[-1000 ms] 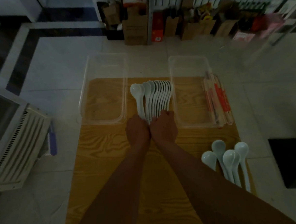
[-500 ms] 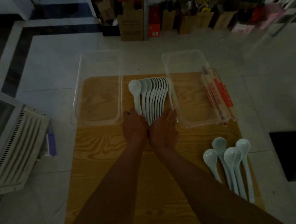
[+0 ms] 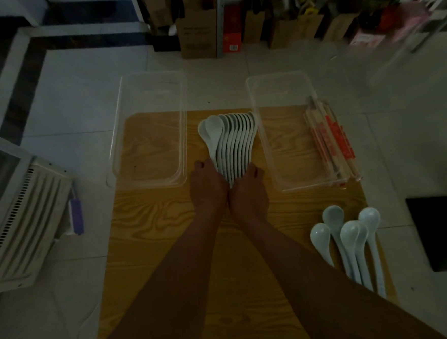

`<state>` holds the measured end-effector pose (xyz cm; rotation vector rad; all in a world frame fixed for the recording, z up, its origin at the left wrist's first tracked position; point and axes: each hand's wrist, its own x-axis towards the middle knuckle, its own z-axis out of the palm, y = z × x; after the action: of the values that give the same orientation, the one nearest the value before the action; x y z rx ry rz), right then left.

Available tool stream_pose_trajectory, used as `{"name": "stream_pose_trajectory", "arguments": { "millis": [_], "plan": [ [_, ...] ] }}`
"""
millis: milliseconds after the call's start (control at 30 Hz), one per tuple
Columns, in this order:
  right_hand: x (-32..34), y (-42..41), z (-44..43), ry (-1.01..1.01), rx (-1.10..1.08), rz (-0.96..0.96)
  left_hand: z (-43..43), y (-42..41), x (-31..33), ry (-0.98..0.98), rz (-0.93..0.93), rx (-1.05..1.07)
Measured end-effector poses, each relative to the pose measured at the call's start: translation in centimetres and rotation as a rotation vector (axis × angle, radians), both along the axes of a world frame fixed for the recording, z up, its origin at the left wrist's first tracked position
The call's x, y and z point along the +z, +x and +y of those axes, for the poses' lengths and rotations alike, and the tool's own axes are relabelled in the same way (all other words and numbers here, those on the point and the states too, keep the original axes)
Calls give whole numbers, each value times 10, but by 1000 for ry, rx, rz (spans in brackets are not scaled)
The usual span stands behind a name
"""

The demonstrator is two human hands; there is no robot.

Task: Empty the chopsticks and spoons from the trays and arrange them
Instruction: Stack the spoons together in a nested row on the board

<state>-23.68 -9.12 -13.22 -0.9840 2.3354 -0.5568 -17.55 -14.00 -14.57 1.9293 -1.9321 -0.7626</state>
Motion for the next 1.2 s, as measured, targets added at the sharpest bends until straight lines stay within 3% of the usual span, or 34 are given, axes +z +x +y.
{"name": "stream_pose_trajectory", "arguments": {
  "millis": [400, 700, 1200],
  "plan": [
    [-6, -4, 6, -61, 45, 13, -9, 1, -3, 49, 172, 33],
    [-8, -6, 5, -3, 77, 37, -6, -12, -3, 79, 103, 216],
    [8, -2, 24, 109, 226, 9, -5, -11, 3, 111, 35, 92]
  ]
}}
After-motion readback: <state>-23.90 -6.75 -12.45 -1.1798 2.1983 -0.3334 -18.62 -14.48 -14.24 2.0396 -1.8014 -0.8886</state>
